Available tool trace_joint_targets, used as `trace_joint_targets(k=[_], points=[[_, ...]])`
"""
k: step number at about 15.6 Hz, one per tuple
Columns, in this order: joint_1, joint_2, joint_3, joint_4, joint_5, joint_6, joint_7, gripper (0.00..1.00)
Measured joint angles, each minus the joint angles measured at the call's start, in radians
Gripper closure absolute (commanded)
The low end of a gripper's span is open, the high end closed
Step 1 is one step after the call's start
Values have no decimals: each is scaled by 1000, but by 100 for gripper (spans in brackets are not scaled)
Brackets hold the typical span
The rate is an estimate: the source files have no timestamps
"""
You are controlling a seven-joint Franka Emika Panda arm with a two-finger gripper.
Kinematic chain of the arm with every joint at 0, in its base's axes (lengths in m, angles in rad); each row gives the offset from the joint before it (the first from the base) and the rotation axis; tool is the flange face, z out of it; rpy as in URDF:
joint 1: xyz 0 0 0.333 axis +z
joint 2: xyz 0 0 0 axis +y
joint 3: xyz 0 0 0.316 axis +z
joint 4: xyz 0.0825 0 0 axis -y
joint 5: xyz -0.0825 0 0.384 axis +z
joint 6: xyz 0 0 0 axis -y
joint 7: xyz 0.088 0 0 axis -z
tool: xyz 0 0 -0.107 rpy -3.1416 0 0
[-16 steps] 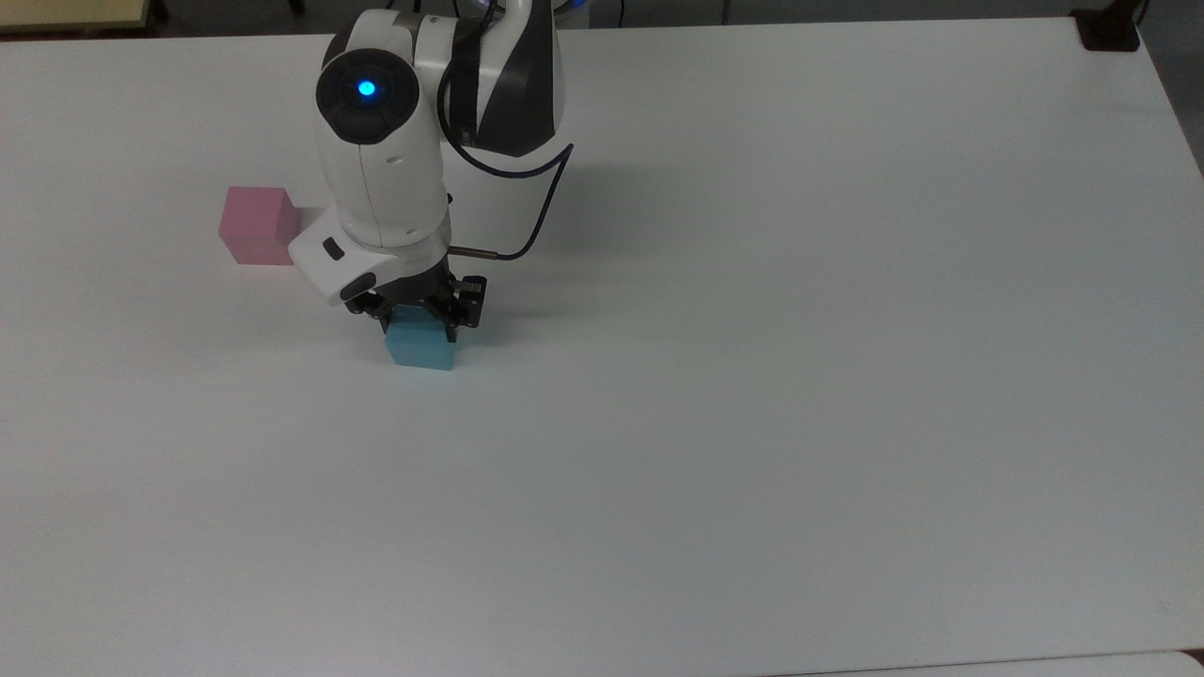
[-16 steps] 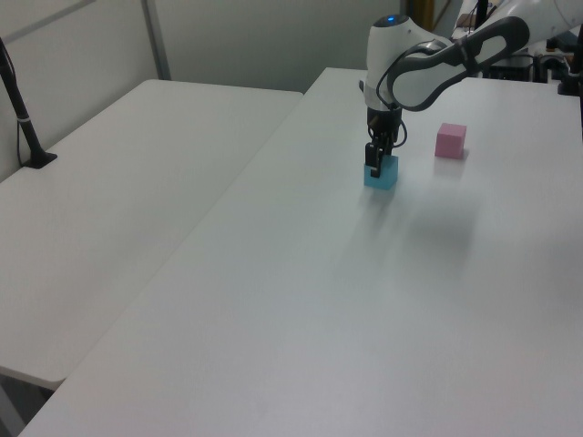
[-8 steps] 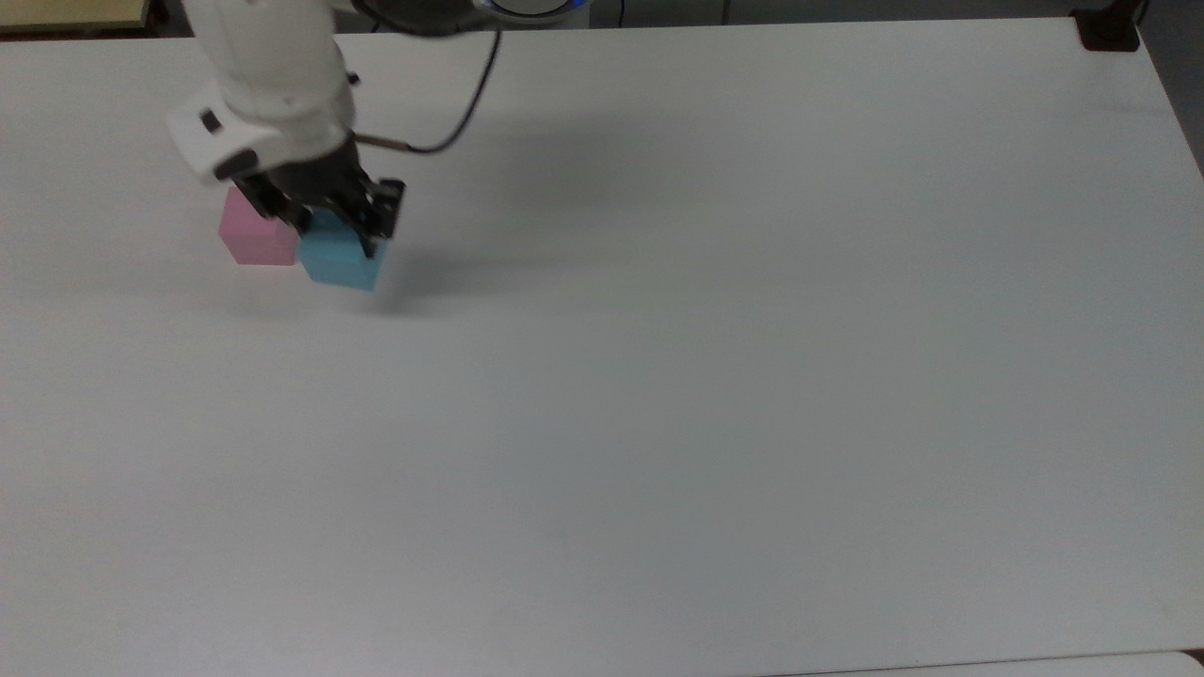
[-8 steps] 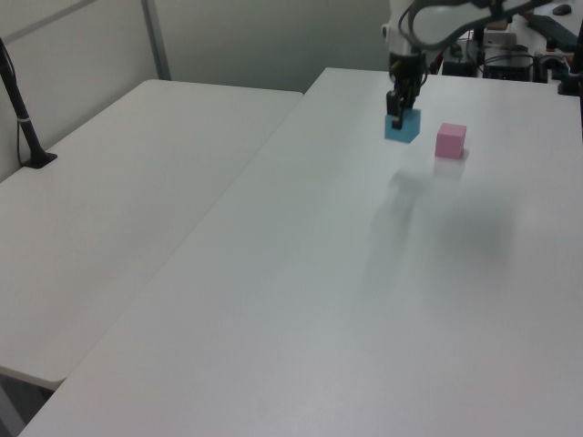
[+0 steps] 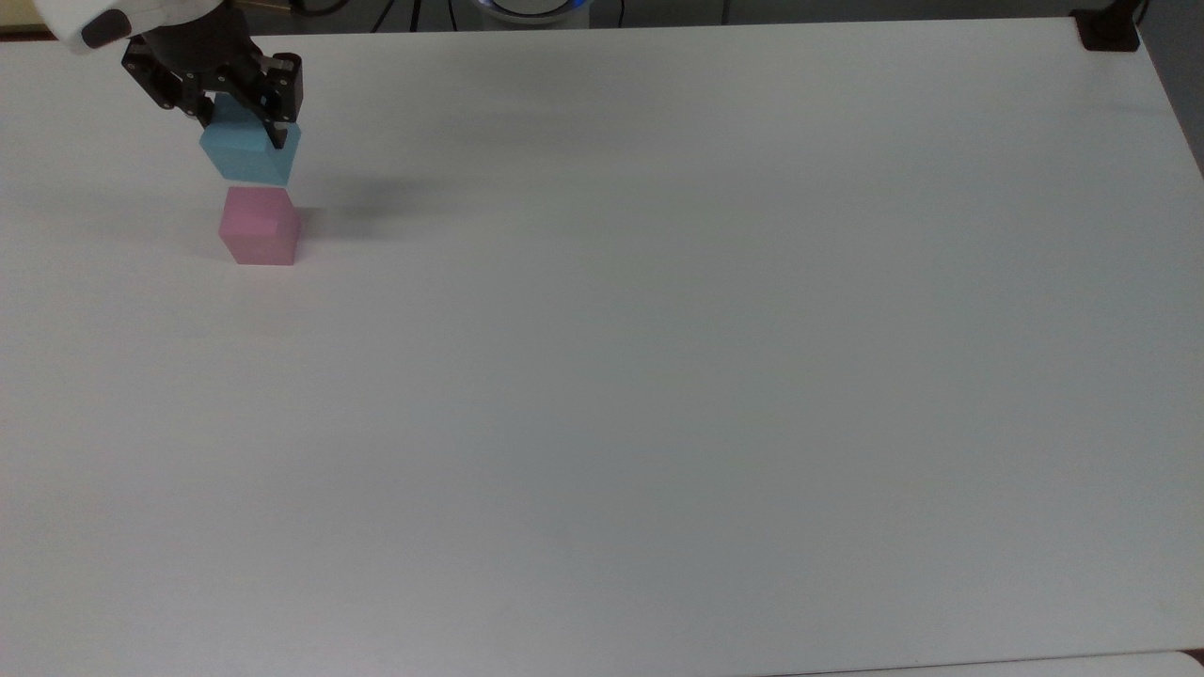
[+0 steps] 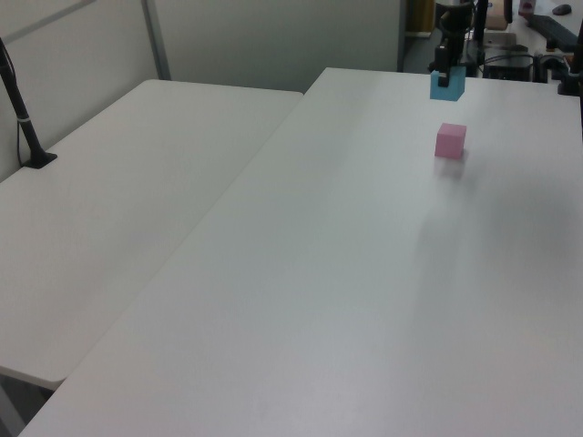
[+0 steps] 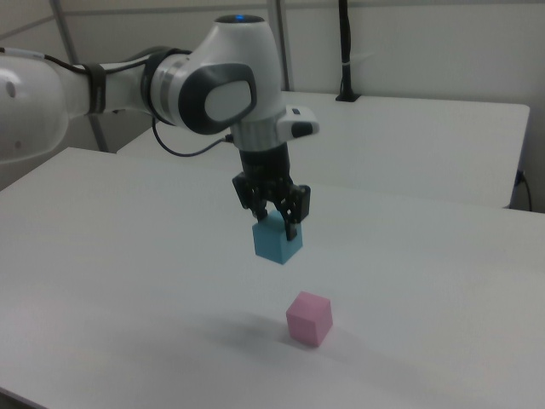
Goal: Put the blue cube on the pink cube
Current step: 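Lift the light-blue cube and carry it over the pink cube, then lower the light-blue cube onto the pink cube and open the gripper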
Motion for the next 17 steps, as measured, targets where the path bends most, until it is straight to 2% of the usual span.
trace_joint_targets(k=[6, 15, 16, 17], points=[[-39, 10, -13, -167, 0, 237, -7, 56], [-44, 47, -28, -193, -2, 277, -62, 55], [-44, 55, -28, -193, -2, 284, -62, 50], [-44, 61, -28, -193, -2, 288, -62, 28]])
